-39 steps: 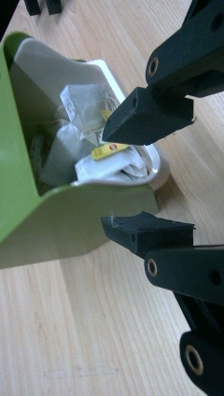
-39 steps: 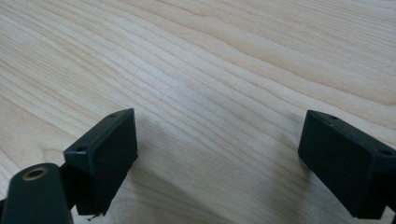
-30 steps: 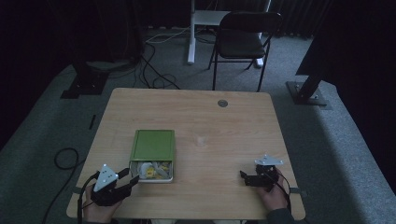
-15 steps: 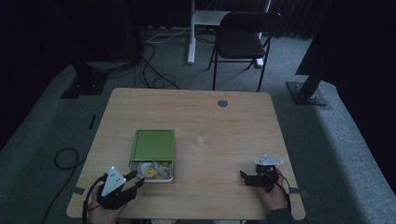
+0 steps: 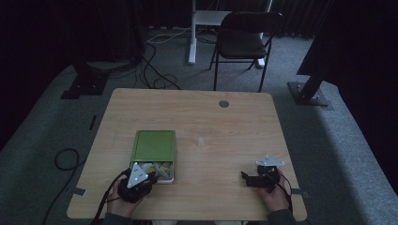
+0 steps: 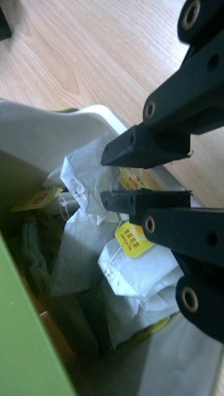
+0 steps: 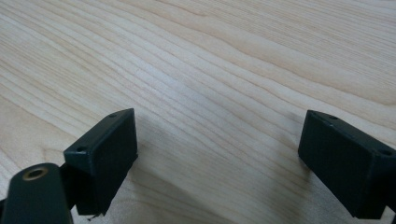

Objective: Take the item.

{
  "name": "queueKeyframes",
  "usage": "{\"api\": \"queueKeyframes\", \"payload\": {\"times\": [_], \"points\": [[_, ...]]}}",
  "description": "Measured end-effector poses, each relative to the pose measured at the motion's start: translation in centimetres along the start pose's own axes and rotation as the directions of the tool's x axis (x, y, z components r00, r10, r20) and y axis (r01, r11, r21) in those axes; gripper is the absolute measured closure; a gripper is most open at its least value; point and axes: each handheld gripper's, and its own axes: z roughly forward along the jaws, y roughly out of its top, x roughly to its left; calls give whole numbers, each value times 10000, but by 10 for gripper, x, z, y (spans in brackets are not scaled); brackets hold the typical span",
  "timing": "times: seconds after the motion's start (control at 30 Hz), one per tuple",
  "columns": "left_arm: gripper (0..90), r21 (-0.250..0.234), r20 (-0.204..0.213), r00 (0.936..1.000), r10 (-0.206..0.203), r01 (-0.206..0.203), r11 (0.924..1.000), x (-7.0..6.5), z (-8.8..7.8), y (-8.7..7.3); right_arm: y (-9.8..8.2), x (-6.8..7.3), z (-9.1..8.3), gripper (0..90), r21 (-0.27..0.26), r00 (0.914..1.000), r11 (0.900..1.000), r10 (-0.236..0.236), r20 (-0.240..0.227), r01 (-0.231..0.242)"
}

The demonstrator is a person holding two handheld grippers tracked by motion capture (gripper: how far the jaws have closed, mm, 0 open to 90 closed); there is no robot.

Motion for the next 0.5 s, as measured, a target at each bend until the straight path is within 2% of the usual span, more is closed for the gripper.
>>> {"api": "queueKeyframes", "payload": {"times": [0.23, 0.5], "points": [[829, 208, 19, 10000, -82, 82, 9998, 2, 7, 2, 0, 0, 0, 113, 2, 10000, 10000, -5, 0, 5], [848, 307, 206, 9996, -168, 162, 9994, -1, 4, 0, 0, 0, 0, 112, 0, 10000, 10000, -1, -1, 1]]}}
